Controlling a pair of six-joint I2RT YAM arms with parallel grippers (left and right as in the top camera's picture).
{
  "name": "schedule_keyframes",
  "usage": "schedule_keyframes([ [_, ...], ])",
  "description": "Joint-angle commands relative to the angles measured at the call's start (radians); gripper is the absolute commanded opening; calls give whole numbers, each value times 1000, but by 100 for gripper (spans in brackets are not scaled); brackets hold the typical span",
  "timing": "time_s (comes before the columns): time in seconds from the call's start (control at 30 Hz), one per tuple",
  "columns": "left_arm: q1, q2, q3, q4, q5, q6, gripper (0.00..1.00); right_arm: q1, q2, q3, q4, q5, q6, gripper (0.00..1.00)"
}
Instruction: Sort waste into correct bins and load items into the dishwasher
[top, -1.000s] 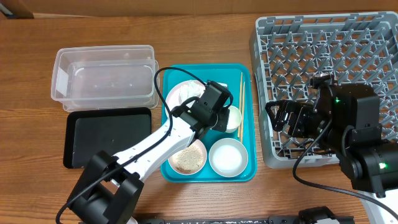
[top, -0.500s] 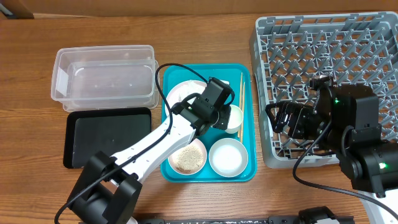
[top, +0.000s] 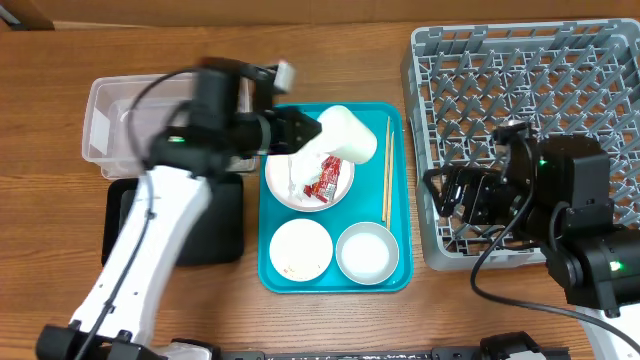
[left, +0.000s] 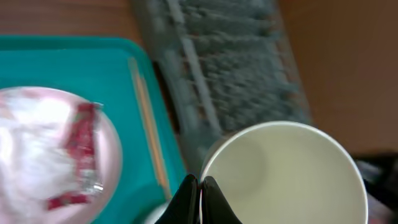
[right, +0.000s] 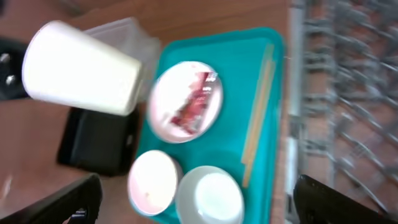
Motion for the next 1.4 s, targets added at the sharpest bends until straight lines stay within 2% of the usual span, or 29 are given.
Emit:
schedule_keyframes([
  [0.0, 55, 14, -1, -51, 550, 114, 4, -2, -4, 27, 36, -254, -164, 100],
  [0.13, 70, 14, -1, -71, 702, 127, 4, 2, 16, 27, 119, -426, -170, 100],
  [0.3, 40, 14, -1, -71, 727, 128, 4, 50, 54, 27, 204, -566, -174, 100],
  [0.4, 32, 14, -1, -64, 727, 128, 4, 97, 68, 27, 251, -585, -173, 100],
  [0.47, 28, 14, -1, -64, 723, 129, 4, 132, 73, 27, 280, -585, -173, 91],
  [0.63, 27, 14, -1, -64, 723, 139, 4, 201, 86, 27, 318, -572, -172, 83],
  [0.83, 27, 14, -1, -64, 724, 143, 4, 211, 93, 27, 322, -542, -165, 72],
  [0.9, 27, 14, -1, -64, 724, 143, 4, 211, 93, 27, 330, -543, -165, 63],
  [1.0, 27, 14, -1, -64, 724, 143, 4, 208, 92, 27, 330, -533, -165, 61],
  [1.03, 27, 14, -1, -64, 724, 143, 9, 204, 90, 27, 328, -526, -165, 60],
  [1.1, 27, 14, -1, -64, 723, 143, 44, 191, 86, 27, 321, -516, -165, 58],
  [1.13, 27, 14, -1, -64, 722, 143, 77, 180, 80, 27, 311, -505, -165, 57],
  [1.17, 28, 14, -1, -64, 716, 143, 100, 167, 74, 27, 296, -489, -165, 56],
  [1.27, 29, 14, -1, -66, 661, 143, 100, 104, 40, 27, 216, -399, -157, 55],
  [1.37, 29, 14, -1, -98, 529, 143, 100, 10, -5, 27, 114, -254, -94, 55],
])
